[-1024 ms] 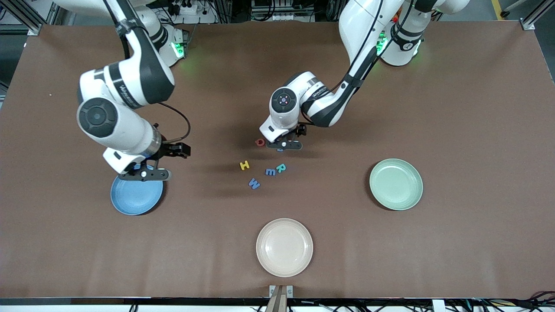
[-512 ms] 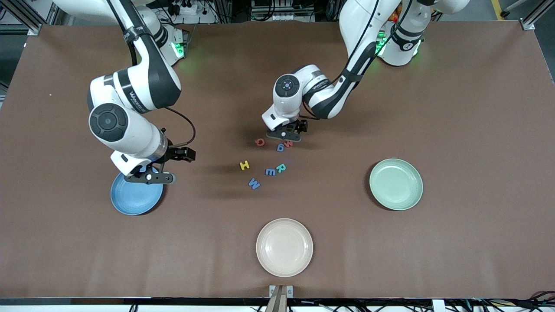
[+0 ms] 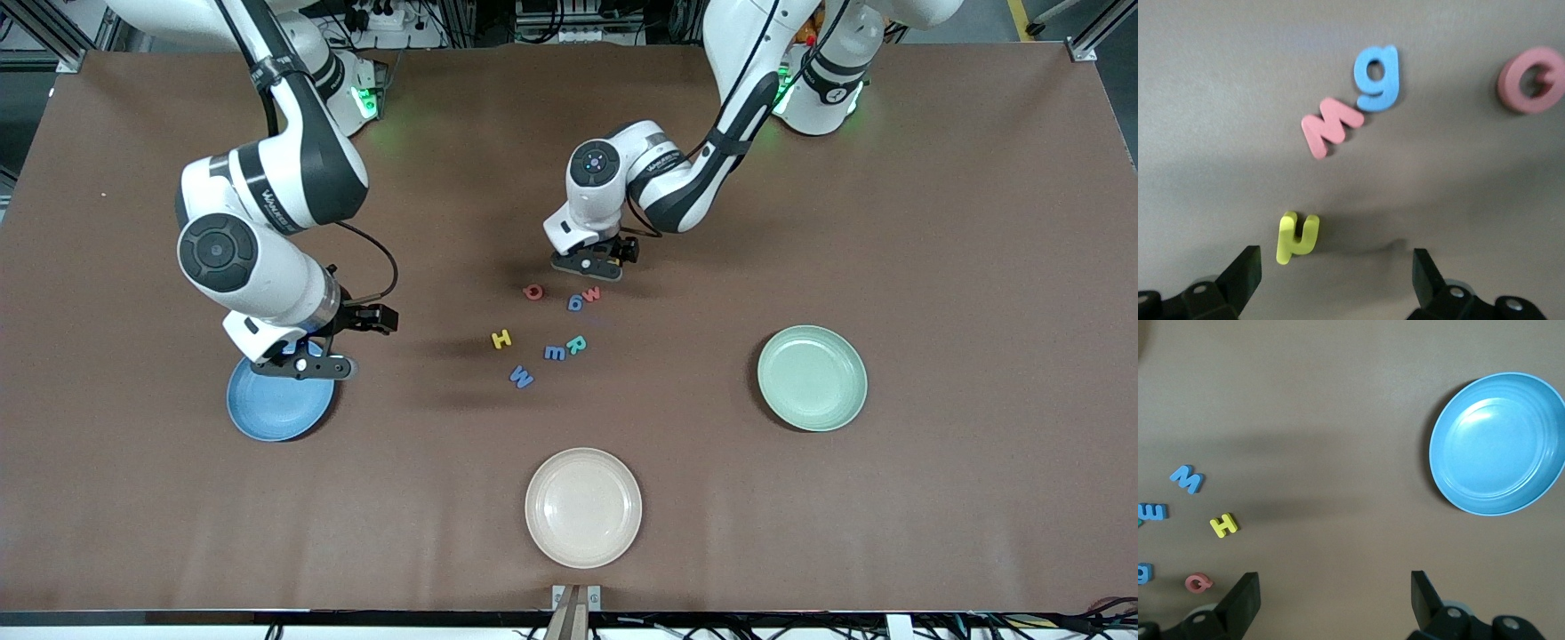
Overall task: Sort uppercase to blue plate, lowercase to green plate
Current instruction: 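Lower the left gripper over the yellow lowercase letter, then close the left gripper on the yellow lowercase letter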
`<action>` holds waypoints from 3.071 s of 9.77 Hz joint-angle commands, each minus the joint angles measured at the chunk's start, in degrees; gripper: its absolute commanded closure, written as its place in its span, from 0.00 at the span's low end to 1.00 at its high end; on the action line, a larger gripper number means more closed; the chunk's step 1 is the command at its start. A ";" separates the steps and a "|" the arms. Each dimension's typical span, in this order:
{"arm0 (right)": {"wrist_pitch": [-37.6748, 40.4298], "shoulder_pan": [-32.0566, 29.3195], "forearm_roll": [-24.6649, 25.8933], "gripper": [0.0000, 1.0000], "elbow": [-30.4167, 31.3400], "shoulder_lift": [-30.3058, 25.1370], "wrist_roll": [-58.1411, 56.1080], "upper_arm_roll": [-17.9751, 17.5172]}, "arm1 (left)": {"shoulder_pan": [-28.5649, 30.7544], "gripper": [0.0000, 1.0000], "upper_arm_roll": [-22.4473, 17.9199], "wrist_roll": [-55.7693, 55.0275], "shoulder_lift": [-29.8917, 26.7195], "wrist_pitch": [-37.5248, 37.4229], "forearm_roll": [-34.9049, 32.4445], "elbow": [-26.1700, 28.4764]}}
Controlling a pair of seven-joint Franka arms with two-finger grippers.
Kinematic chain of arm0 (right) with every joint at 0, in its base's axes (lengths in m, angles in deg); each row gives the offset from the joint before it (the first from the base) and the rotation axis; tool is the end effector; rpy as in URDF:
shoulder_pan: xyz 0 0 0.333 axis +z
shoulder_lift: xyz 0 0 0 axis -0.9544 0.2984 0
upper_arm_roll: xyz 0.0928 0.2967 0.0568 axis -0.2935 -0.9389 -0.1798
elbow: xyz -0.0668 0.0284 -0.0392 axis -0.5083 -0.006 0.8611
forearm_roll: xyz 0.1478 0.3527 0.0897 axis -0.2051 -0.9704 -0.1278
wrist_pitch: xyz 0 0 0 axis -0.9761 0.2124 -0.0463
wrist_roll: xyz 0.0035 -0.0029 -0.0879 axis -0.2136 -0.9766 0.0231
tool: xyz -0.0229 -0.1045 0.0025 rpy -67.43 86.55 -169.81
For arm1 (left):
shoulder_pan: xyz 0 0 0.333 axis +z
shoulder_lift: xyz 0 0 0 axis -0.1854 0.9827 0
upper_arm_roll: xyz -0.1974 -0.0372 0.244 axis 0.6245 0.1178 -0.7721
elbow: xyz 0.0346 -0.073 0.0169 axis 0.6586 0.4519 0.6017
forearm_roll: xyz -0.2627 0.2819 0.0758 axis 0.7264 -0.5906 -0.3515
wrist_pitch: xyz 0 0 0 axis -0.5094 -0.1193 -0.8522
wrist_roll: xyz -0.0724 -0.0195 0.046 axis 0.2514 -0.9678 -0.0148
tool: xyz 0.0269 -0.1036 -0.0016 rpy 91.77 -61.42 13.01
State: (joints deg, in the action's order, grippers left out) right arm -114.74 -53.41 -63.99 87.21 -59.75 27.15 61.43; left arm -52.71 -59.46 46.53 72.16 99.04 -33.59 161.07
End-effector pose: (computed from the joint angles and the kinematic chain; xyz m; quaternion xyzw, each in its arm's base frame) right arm 0.6091 0.2105 0.4091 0.9977 -0.0240 -0.0615 0.0143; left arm 0.3622 -0.4897 0.1809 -0.9869 0.1566 0.0337 0.0182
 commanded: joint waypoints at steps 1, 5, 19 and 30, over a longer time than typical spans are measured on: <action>-0.45 -0.42 -0.17 0.00 0.24 -0.21 0.83 -0.34 | 0.80 0.00 0.80 0.87 -2.73 0.64 -3.39 2.94; -0.45 -0.51 -0.17 0.00 -0.02 -0.21 0.83 -0.34 | 2.30 0.00 0.98 7.28 -3.16 1.60 -6.90 2.85; -0.45 -0.24 -0.17 0.00 -0.11 -0.21 1.18 -0.34 | 4.49 0.14 1.51 16.78 -3.78 10.66 -8.57 9.97; -0.36 -0.24 -0.17 0.00 -0.02 -0.21 1.19 -0.34 | 4.93 0.47 1.16 16.61 -2.99 10.58 -8.49 8.13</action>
State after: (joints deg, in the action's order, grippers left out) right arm -115.12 -53.37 -63.99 87.22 -59.75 27.63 61.40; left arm -48.07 -58.29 63.32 69.82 109.14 -40.59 169.15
